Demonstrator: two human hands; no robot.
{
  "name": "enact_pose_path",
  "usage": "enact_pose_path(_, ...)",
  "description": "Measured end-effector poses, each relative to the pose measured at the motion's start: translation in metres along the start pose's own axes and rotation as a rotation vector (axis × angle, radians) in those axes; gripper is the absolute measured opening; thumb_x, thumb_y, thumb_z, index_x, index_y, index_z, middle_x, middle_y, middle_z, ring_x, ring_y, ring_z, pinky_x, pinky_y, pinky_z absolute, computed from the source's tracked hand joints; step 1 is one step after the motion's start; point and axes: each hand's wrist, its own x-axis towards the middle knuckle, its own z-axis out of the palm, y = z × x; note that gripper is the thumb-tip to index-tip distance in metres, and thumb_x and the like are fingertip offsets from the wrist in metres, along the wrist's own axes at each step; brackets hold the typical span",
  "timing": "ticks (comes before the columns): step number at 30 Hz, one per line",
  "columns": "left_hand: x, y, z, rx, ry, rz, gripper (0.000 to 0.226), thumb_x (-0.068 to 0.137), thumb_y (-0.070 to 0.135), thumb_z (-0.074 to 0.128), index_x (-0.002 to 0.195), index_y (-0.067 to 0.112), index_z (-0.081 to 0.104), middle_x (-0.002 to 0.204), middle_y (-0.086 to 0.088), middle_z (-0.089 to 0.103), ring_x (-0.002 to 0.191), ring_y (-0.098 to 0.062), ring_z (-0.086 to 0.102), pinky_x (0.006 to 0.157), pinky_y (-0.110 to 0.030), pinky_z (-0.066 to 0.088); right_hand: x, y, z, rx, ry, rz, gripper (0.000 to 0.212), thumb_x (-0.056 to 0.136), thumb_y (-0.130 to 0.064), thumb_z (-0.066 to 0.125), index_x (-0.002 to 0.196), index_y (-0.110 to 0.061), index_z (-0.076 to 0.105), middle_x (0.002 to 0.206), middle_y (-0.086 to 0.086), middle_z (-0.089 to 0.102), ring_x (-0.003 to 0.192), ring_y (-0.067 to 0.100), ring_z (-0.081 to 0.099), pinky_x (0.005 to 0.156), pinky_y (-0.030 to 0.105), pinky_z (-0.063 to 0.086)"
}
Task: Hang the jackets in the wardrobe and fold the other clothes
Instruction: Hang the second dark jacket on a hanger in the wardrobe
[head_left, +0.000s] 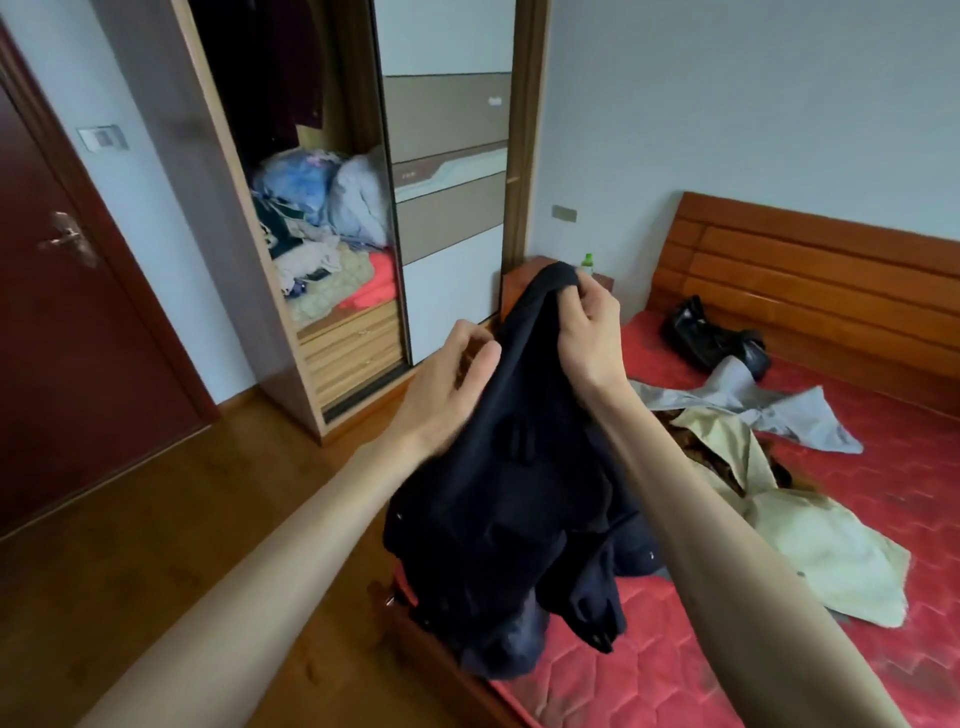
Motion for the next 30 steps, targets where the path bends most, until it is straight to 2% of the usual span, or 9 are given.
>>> enact_pose_path(4, -0.018, -0.018, -0.039, -0.008, -0.217, -0.078, 0.040, 0.101, 0.061, 0.053, 0.130, 0.034, 0.051, 0.121, 0.022, 0.064, 0.115, 0.003, 0.060, 0.096, -0.022, 0.048, 0.006, 0.000, 0.050, 0.019, -0.031, 0.026, 0.027, 0.105, -0.007, 0.041, 0.096, 0.007, 0.063, 0.083, 0.006, 0.064, 0.075, 0.008, 0.055, 0.067, 0.025, 0.046)
enact_pose_path(7, -0.022, -0.041, -0.064, 0.001, -0.243, -0.175, 0.043, 0.106, 0.048, 0.053, 0.144, 0.029, 0.055, 0.135, 0.017, 0.065, 0.124, 0.004, 0.059, 0.109, -0.026, 0.047, 0.011, 0.000, 0.081, 0.040, -0.045, 0.029, 0.027, 0.106, -0.007, 0.043, 0.096, 0.009, 0.063, 0.083, 0.007, 0.064, 0.074, 0.008, 0.054, 0.065, 0.020, 0.046)
enact_pose_path(11, -0.013, -0.059, -0.097, -0.207, -0.069, -0.275, 0.025, 0.111, 0.030, 0.050, 0.107, 0.026, 0.074, 0.100, 0.017, 0.076, 0.096, 0.001, 0.070, 0.085, -0.016, 0.051, 0.027, 0.015, 0.116, -0.013, -0.085, 0.039, 0.030, 0.105, -0.017, 0.051, 0.090, 0.007, 0.061, 0.076, 0.005, 0.056, 0.070, 0.007, 0.047, 0.062, 0.030, 0.040)
enact_pose_path(14, 0.006, -0.071, -0.119, -0.290, 0.052, -0.324, 0.040, 0.109, 0.025, 0.053, 0.077, 0.003, 0.062, 0.077, 0.007, 0.066, 0.073, -0.008, 0.062, 0.070, -0.019, 0.043, 0.042, 0.033, 0.137, -0.065, -0.108, 0.083, 0.039, 0.102, -0.032, 0.060, 0.080, 0.000, 0.060, 0.068, -0.002, 0.054, 0.066, 0.006, 0.043, 0.062, 0.031, 0.038)
enact_pose_path(17, 0.034, -0.085, -0.135, -0.262, 0.108, -0.317, 0.041, 0.106, 0.032, 0.057, 0.077, 0.002, 0.056, 0.078, 0.001, 0.057, 0.074, -0.012, 0.054, 0.071, -0.026, 0.040, 0.054, 0.049, 0.163, -0.103, -0.149, 0.124, 0.043, 0.100, -0.037, 0.065, 0.071, -0.007, 0.054, 0.061, -0.010, 0.048, 0.061, 0.006, 0.038, 0.059, 0.027, 0.035)
enact_pose_path(21, 0.080, -0.098, -0.157, -0.231, 0.222, -0.303, 0.049, 0.098, 0.040, 0.056, 0.086, -0.008, 0.058, 0.080, -0.005, 0.054, 0.075, -0.015, 0.050, 0.071, -0.035, 0.037, 0.074, 0.065, 0.204, -0.218, -0.247, 0.122, 0.044, 0.101, -0.047, 0.060, 0.081, -0.008, 0.064, 0.070, -0.004, 0.063, 0.065, 0.010, 0.053, 0.065, 0.030, 0.041)
enact_pose_path(24, 0.120, -0.113, -0.176, -0.228, 0.328, -0.363, 0.041, 0.100, 0.033, 0.055, 0.083, -0.004, 0.057, 0.077, -0.007, 0.052, 0.070, -0.017, 0.047, 0.070, -0.035, 0.037, 0.091, 0.067, 0.227, -0.329, -0.282, 0.039, 0.038, 0.101, -0.058, 0.052, 0.097, -0.023, 0.067, 0.084, -0.007, 0.068, 0.076, 0.014, 0.063, 0.071, 0.035, 0.049)
enact_pose_path(27, 0.164, -0.130, -0.195, -0.210, 0.386, -0.405, 0.040, 0.093, 0.037, 0.053, 0.089, -0.001, 0.062, 0.078, -0.008, 0.060, 0.074, -0.018, 0.055, 0.073, -0.037, 0.044, 0.111, 0.056, 0.250, -0.264, -0.271, -0.106, 0.035, 0.096, -0.066, 0.051, 0.098, -0.034, 0.063, 0.095, -0.010, 0.064, 0.080, 0.010, 0.060, 0.075, 0.034, 0.051)
enact_pose_path(30, 0.204, -0.146, -0.213, -0.218, 0.465, -0.433, 0.030, 0.096, 0.031, 0.054, 0.083, 0.005, 0.061, 0.074, -0.004, 0.054, 0.071, -0.018, 0.050, 0.070, -0.037, 0.042, 0.136, 0.052, 0.277, -0.206, -0.489, -0.099, 0.054, 0.086, -0.077, 0.052, 0.118, -0.035, 0.057, 0.102, -0.013, 0.065, 0.087, 0.010, 0.064, 0.081, 0.030, 0.053)
